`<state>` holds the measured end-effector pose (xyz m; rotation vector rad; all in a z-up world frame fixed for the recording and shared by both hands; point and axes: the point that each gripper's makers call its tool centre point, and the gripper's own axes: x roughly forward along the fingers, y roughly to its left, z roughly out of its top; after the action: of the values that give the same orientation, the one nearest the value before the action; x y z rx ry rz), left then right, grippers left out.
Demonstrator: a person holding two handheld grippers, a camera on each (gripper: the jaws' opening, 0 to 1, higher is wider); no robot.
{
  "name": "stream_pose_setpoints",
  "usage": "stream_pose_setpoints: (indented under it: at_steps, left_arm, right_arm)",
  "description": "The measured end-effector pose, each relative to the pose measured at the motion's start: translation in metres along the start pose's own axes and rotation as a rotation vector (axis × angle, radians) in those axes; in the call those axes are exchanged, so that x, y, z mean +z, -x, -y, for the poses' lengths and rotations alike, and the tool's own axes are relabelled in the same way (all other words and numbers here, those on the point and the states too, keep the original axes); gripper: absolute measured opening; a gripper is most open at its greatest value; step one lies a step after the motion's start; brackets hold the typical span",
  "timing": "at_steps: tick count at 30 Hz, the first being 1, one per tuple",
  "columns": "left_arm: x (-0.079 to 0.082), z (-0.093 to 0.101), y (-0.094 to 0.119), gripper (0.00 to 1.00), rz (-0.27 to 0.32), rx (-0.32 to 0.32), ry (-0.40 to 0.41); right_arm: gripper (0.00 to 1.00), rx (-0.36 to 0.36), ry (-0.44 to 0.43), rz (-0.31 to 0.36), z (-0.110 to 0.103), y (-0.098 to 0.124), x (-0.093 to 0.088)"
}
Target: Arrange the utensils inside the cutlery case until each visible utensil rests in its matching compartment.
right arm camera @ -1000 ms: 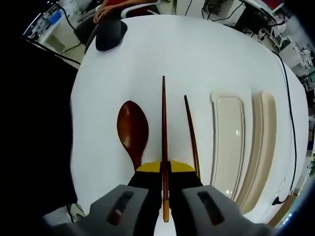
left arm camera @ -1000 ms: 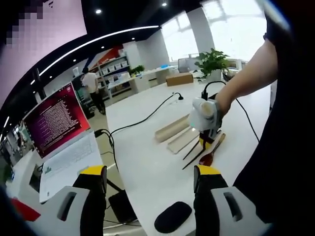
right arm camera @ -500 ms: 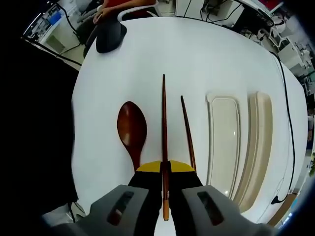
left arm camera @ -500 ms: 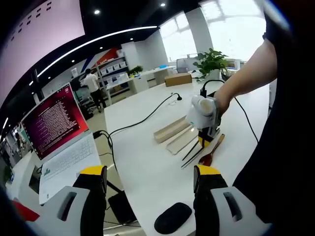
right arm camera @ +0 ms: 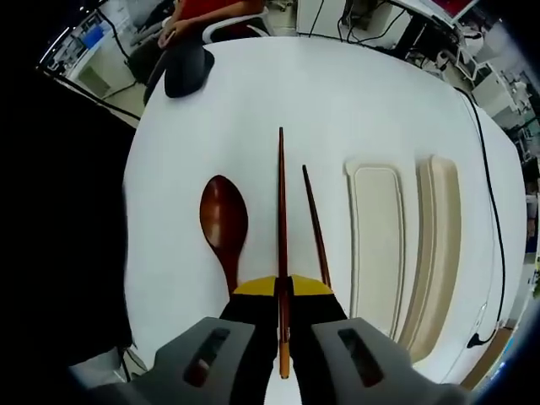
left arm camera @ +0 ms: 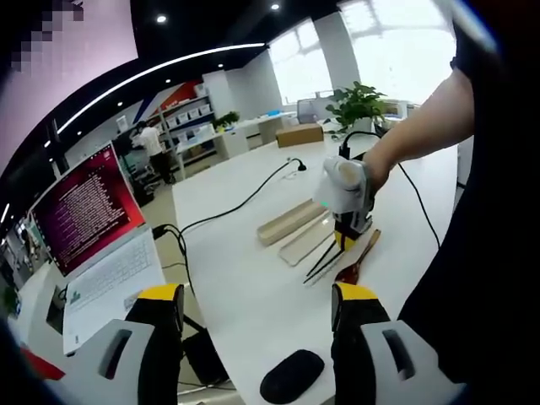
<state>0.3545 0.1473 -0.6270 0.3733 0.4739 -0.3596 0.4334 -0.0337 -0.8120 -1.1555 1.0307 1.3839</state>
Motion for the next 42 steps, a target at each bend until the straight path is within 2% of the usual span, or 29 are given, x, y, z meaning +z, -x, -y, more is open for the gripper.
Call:
stream_pose_setpoints:
  at_steps: [42]
  left_arm:
    - [-0.008, -0.003, 0.008, 0.73, 0.003, 0.008, 0.008]
  right_arm:
    - [0.00, -0.030, 0.029, 0.028, 0.000, 0.017, 0.014]
